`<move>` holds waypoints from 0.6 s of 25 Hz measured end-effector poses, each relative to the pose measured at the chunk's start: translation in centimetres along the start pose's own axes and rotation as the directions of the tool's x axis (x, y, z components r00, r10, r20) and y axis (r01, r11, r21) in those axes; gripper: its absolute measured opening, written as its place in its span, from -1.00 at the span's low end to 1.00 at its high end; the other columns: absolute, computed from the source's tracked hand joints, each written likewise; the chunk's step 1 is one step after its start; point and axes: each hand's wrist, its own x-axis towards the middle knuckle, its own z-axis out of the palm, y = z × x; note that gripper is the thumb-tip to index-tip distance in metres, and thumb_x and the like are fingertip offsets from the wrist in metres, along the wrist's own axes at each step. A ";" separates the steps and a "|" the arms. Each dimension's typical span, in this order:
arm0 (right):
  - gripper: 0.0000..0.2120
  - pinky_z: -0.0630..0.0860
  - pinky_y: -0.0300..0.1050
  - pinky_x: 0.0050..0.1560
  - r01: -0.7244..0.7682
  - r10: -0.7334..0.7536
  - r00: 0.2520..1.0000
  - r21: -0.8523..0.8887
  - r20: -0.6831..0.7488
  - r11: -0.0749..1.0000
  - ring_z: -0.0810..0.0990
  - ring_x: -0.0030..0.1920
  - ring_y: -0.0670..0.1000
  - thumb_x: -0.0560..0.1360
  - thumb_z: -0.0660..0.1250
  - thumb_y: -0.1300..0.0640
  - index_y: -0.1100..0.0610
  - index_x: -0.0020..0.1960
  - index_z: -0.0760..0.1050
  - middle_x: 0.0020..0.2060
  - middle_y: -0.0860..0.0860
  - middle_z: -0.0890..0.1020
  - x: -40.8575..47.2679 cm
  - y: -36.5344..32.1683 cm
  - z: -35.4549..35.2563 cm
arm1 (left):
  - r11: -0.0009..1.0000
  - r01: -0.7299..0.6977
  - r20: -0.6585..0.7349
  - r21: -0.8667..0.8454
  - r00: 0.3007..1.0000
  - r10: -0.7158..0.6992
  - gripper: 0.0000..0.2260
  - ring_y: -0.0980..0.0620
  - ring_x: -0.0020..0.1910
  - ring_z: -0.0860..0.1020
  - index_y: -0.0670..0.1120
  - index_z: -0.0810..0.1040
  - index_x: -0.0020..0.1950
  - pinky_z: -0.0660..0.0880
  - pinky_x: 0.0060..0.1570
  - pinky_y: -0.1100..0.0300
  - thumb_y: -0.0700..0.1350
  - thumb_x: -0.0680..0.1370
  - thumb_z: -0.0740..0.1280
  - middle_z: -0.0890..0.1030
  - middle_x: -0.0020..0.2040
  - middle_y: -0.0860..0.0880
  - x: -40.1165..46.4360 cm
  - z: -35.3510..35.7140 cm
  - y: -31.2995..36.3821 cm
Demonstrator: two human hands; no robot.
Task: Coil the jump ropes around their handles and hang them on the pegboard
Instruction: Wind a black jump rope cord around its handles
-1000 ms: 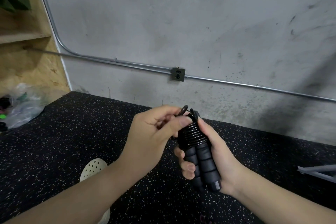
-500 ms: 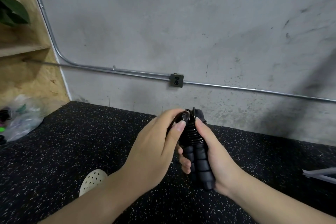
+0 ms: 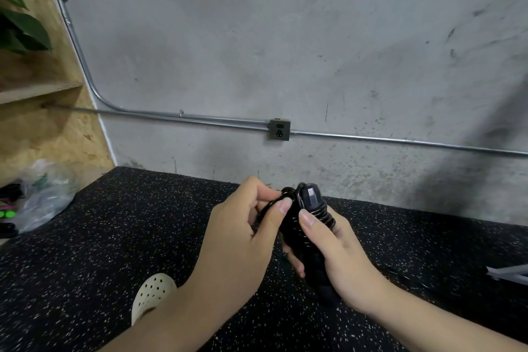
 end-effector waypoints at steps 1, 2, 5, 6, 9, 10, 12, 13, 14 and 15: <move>-0.69 0.43 0.00 -0.37 0.012 -0.012 1.000 -0.017 -0.003 1.000 0.46 -0.43 0.13 0.54 0.31 -0.18 0.08 -0.03 0.49 -0.30 0.19 0.58 -0.1 -0.1 0.0 | 1.000 -0.009 -0.019 0.023 1.000 0.009 -0.91 0.25 -0.34 0.50 -0.01 0.57 -0.10 0.37 -0.30 0.45 -0.08 0.60 0.40 0.55 -0.33 0.28 -0.1 0.0 0.0; -0.72 0.43 0.00 -0.38 0.022 -0.022 1.000 -0.031 -0.007 0.999 0.46 -0.44 0.13 0.54 0.31 -0.18 0.05 -0.05 0.50 -0.30 0.18 0.58 -0.1 -0.2 0.1 | 0.998 -0.022 -0.036 0.058 0.999 0.024 -0.91 0.25 -0.33 0.51 0.00 0.57 -0.10 0.36 -0.30 0.46 -0.06 0.60 0.39 0.55 -0.31 0.28 -0.2 0.0 0.1; -0.82 0.42 -0.02 -0.40 0.066 -0.066 0.998 -0.075 0.004 0.995 0.45 -0.45 0.12 0.53 0.31 -0.15 -0.05 -0.09 0.53 -0.32 0.09 0.58 -0.3 -0.9 0.2 | 0.989 -0.044 -0.036 0.138 0.998 0.049 -0.90 0.22 -0.28 0.54 0.05 0.54 -0.06 0.39 -0.26 0.41 0.04 0.60 0.33 0.57 -0.29 0.22 -0.5 -0.1 0.4; -0.84 0.42 -0.04 -0.41 0.074 -0.072 0.997 -0.086 0.016 0.994 0.44 -0.46 0.12 0.53 0.31 -0.13 -0.07 -0.10 0.54 -0.34 0.07 0.57 -0.4 -1.3 0.2 | 0.987 -0.052 -0.020 0.151 0.998 0.056 -0.91 0.19 -0.27 0.55 0.06 0.52 0.00 0.41 -0.24 0.37 0.06 0.61 0.31 0.57 -0.29 0.18 -0.5 -0.2 0.6; -0.77 0.41 -0.09 -0.44 0.050 -0.046 0.998 -0.098 0.036 0.994 0.44 -0.47 0.09 0.52 0.33 -0.13 0.04 -0.05 0.53 -0.37 0.05 0.54 -0.9 -1.9 0.0 | 0.982 -0.068 0.089 0.178 0.995 0.052 -0.67 0.10 -0.23 0.56 0.17 0.41 0.45 0.45 -0.15 0.26 0.05 0.67 0.24 0.54 -0.30 0.09 -0.9 -0.8 1.1; -0.74 0.41 -0.10 -0.44 0.044 -0.040 0.998 -0.116 0.042 0.992 0.44 -0.47 0.08 0.53 0.34 -0.13 0.07 -0.03 0.52 -0.37 0.04 0.54 -1.2 -2.1 -0.1 | 0.979 -0.059 0.137 0.195 0.990 0.033 -0.58 0.10 -0.18 0.57 0.17 0.33 0.55 0.47 -0.09 0.24 0.05 0.68 0.20 0.54 -0.28 0.11 -1.0 -1.0 1.4; -0.76 0.42 -0.12 -0.44 0.038 -0.031 0.998 -0.162 0.047 0.986 0.46 -0.46 0.07 0.54 0.33 -0.12 0.06 0.00 0.52 -0.37 0.04 0.54 -1.8 -2.5 -0.1 | 0.962 -0.082 0.200 0.262 0.979 0.029 -0.60 0.12 -0.09 0.57 0.17 0.38 0.55 0.50 0.02 0.18 0.09 0.69 0.13 0.53 -0.21 0.18 -1.4 -1.3 1.9; -0.77 0.42 -0.13 -0.44 0.035 -0.027 0.998 -0.173 0.049 0.984 0.47 -0.45 0.06 0.54 0.33 -0.11 0.05 0.01 0.53 -0.37 0.05 0.54 -2.0 -2.7 -0.1 | 0.953 -0.103 0.207 0.283 0.977 0.044 -0.64 0.13 -0.09 0.57 0.15 0.47 0.47 0.51 0.02 0.17 0.07 0.69 0.12 0.53 -0.20 0.19 -1.6 -1.3 2.1; -0.78 0.42 -0.14 -0.42 0.035 -0.027 0.998 -0.183 0.048 0.983 0.47 -0.43 0.05 0.54 0.33 -0.11 0.05 0.01 0.54 -0.36 0.06 0.54 -2.3 -3.0 0.0 | 0.951 -0.115 0.199 0.287 0.978 0.058 -0.69 0.13 -0.11 0.57 0.13 0.53 0.39 0.51 -0.02 0.17 0.05 0.70 0.13 0.53 -0.22 0.19 -1.7 -1.3 2.4; -0.79 0.43 -0.16 -0.39 0.039 -0.031 0.998 -0.195 0.048 0.980 0.47 -0.41 0.03 0.55 0.33 -0.10 0.04 0.00 0.54 -0.34 0.06 0.54 -2.5 -3.4 0.1 | 0.952 -0.115 0.173 0.282 0.983 0.067 -0.73 0.13 -0.15 0.57 0.10 0.56 0.32 0.50 -0.08 0.21 0.01 0.70 0.15 0.53 -0.25 0.19 -1.8 -1.2 2.8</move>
